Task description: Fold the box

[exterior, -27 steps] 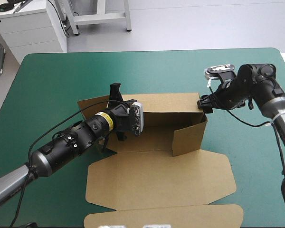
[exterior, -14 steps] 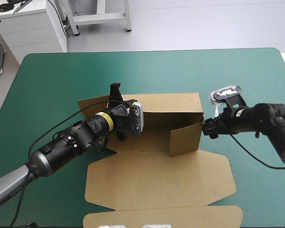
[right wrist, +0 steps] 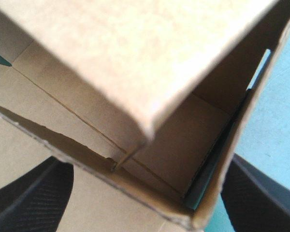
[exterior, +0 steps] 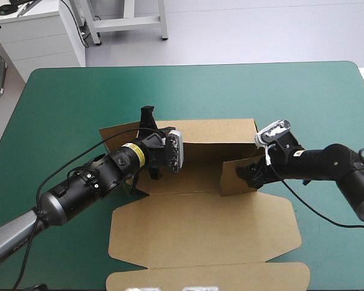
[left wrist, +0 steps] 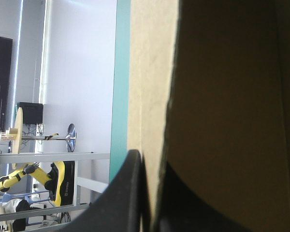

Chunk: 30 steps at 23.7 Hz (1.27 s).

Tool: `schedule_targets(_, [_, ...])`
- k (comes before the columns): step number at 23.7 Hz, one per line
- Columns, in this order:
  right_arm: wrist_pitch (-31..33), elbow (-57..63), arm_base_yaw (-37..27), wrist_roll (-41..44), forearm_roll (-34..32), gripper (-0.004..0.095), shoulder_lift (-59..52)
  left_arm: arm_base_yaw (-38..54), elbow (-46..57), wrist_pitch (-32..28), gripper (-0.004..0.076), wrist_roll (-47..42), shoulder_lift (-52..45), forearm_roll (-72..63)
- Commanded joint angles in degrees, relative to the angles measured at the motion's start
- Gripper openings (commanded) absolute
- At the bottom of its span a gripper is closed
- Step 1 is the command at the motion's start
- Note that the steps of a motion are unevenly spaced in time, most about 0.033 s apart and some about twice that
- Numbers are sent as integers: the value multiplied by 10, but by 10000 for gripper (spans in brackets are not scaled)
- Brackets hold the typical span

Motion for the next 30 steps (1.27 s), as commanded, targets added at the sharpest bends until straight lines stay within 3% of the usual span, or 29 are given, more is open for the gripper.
schedule_targets(1, [-42,-14,-1,-20,41,740,6,-5,-3,31,-8,-20,-7,-27])
schedule_targets(5, [-65,-14,-1,-46,68,663,13,-5,-3,31,-8,-20,-7,-28])
schedule_targets(9, [-95,-14,-1,-68,86,486,13,-5,-3,31,-8,-20,-7,-28])
schedule_targets(17, [-108,-14,-1,-69,89,-19,13,-5,-3,31,-8,-20,-7,-28])
schedule_targets(24, [-49,-14,-1,-115,95,-17,13,-5,-3,17,-8,-20,-7,-28])
schedule_targets(27, [-148,-14,-1,-84,92,-12,13,-5,-3,-28,5,-20,-11,-28])
schedule_targets(29, [-222,-14,-1,-40,85,-10,13,-9,-4,-44,77,-20,-19,-33])
schedule_targets(30, [-265,-14,-1,-31,82,-8,13,-22,-10,-38,176,-23,-24,-33])
